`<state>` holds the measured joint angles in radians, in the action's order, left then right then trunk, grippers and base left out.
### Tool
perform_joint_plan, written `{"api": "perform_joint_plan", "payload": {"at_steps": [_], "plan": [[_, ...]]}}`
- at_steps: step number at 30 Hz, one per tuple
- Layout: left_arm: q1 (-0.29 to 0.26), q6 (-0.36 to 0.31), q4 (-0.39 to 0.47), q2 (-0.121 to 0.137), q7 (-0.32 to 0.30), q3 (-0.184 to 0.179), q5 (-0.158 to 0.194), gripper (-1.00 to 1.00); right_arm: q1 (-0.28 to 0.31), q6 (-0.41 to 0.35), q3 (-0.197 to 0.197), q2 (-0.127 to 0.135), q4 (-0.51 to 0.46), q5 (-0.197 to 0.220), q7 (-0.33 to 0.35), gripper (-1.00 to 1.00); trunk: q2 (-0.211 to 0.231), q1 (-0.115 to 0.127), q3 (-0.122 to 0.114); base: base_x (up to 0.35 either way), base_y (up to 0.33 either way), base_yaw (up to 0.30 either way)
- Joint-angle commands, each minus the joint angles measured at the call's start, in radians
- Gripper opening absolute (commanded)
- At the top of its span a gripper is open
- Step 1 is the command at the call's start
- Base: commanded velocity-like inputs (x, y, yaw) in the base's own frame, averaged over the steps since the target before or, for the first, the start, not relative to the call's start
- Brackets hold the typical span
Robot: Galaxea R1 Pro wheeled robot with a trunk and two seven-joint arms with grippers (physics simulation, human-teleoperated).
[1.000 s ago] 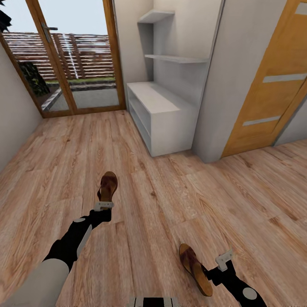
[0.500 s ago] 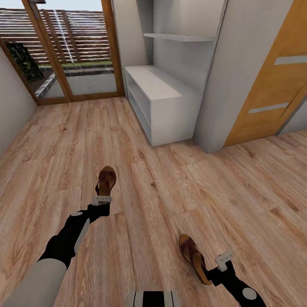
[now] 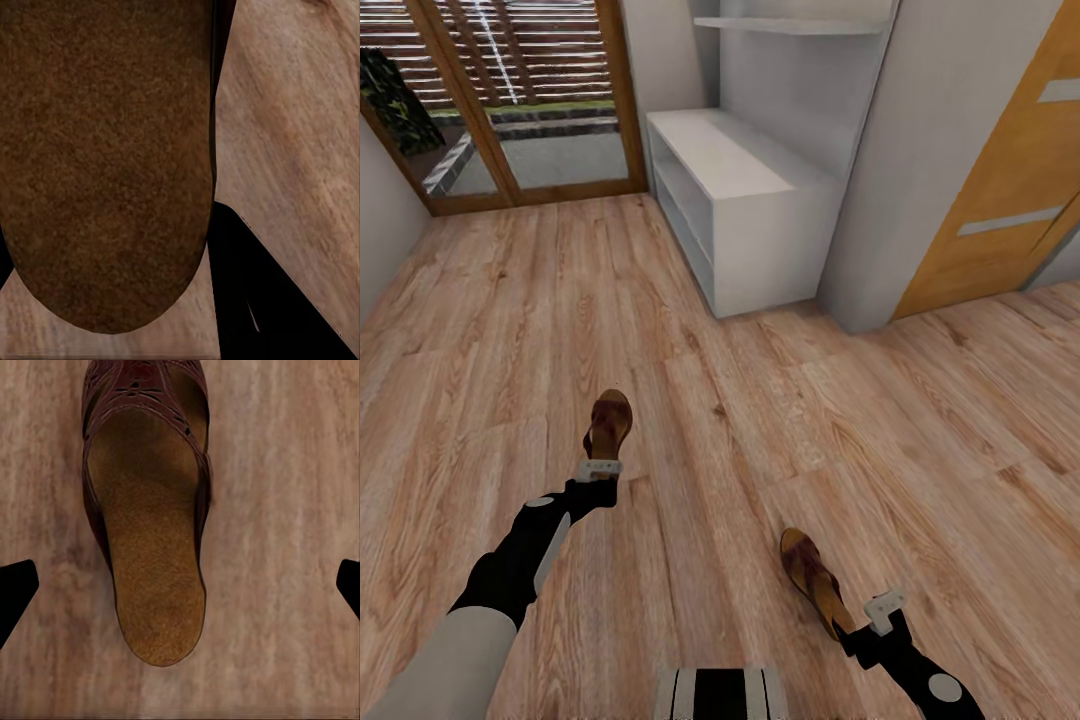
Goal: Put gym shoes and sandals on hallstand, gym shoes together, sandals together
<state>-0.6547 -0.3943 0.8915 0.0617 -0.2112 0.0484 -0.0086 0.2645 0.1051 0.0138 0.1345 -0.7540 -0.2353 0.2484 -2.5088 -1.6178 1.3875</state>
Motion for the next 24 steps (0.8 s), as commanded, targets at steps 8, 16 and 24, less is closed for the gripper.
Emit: {"api": "perform_joint_plan", "payload": {"at_steps": [8, 16, 24], "plan": [[0.0, -0.006, -0.003, 0.0, -0.008, 0.002, -0.004, -1.0, 0.0, 0.004, 0.002, -0.001, -0.001, -0.009, 0.002, 1.0, -0.002, -0.003, 0.044, 0.0, 0.0, 0.0], [0.0, -0.005, -0.003, -0.001, -0.008, 0.0, -0.004, -1.0, 0.0, 0.005, 0.001, 0.0, -0.001, -0.009, 0.001, 1.0, -0.004, -0.007, 0.086, 0.0, 0.0, 0.0], [0.0, -0.005, -0.002, -0.001, -0.009, 0.0, -0.004, -1.0, 0.0, 0.027, -0.001, -0.003, 0.005, -0.011, -0.006, 1.0, -0.004, -0.007, 0.089, 0.0, 0.0, 0.0]]}}
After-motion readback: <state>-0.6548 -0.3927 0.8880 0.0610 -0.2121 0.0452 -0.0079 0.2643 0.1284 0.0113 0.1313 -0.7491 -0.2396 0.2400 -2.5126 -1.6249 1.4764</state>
